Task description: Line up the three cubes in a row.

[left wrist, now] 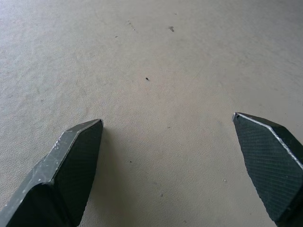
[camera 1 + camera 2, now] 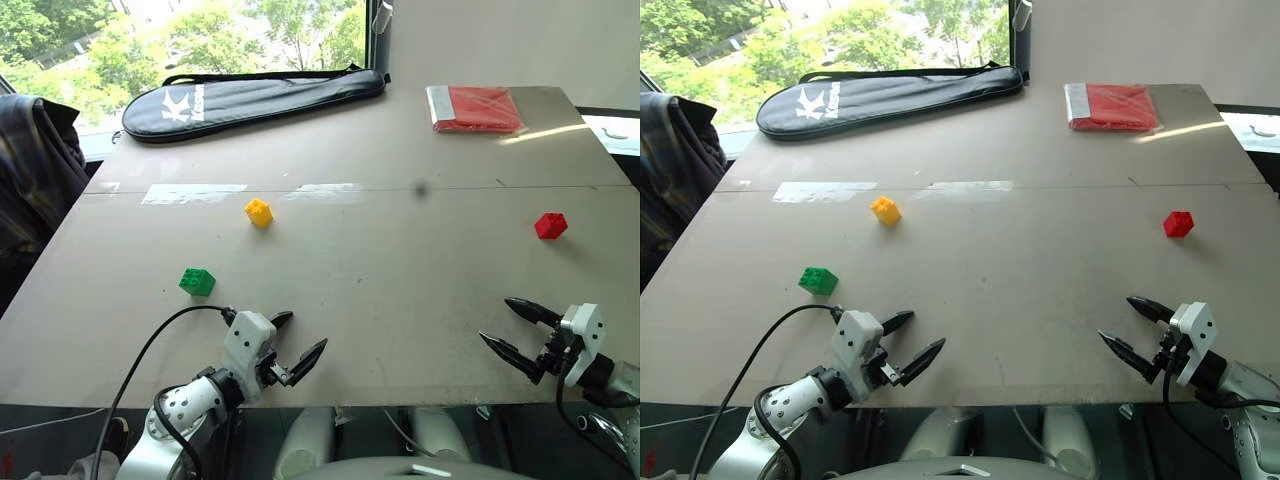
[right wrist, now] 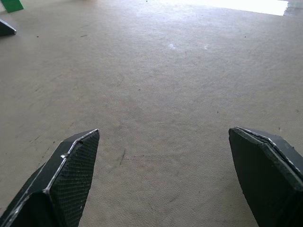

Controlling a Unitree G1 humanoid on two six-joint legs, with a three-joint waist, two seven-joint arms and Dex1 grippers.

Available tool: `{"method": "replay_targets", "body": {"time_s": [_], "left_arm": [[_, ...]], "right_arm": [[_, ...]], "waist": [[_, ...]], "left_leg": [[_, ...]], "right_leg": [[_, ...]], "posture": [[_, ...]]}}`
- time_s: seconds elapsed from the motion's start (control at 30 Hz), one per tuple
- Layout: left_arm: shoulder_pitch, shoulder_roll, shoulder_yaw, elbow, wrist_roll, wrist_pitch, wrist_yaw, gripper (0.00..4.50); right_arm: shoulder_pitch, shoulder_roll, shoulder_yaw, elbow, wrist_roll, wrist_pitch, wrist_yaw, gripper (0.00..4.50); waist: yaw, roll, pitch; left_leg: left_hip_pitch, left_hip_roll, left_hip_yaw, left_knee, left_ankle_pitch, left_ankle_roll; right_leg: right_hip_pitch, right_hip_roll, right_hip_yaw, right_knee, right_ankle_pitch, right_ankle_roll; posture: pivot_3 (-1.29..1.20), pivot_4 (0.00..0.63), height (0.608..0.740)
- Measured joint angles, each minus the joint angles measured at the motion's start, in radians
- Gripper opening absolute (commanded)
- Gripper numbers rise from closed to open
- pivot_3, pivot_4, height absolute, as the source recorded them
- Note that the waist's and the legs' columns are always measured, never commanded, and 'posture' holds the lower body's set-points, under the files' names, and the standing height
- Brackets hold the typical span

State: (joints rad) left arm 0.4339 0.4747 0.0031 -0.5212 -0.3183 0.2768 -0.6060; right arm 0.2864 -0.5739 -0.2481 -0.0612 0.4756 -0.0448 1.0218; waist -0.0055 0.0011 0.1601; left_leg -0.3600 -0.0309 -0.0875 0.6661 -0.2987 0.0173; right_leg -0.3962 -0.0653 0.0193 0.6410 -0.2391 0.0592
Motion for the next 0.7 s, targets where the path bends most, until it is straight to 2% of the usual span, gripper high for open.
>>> {"method": "replay_targets", "body": {"time_s": [0.33,0.63,0.7], "left_arm": [[-0.001,0.002,-0.005,-0.039,-0.040,0.048,-0.007,4.48],[-0.060,0.007,-0.007,-0.057,-0.040,0.095,0.000,4.48],[-0.081,0.018,-0.005,-0.057,-0.040,0.104,-0.005,4.48]], "right_arm": [[-0.034,-0.004,0.000,0.009,-0.015,0.001,-0.023,4.50],[-0.033,-0.014,-0.005,0.019,-0.009,0.032,-0.033,4.50],[-0.040,-0.012,-0.011,0.017,-0.002,0.061,-0.072,4.50]], "waist": [[0.001,-0.001,0.001],[0.001,-0.001,0.001],[0.001,-0.001,0.002]], "left_leg": [[-0.001,0.000,-0.001,0.000,0.000,0.000],[-0.001,0.000,0.000,0.000,0.000,0.000],[-0.001,0.000,0.000,0.000,0.000,0.000]], "right_leg": [[0.000,0.000,-0.001,0.000,0.000,0.000],[0.000,0.000,0.000,0.000,0.000,0.000],[0.000,0.000,0.000,0.000,0.000,0.000]], "posture": [[0.00,0.150,0.740],[0.00,0.150,0.740],[0.00,0.150,0.740]]}}
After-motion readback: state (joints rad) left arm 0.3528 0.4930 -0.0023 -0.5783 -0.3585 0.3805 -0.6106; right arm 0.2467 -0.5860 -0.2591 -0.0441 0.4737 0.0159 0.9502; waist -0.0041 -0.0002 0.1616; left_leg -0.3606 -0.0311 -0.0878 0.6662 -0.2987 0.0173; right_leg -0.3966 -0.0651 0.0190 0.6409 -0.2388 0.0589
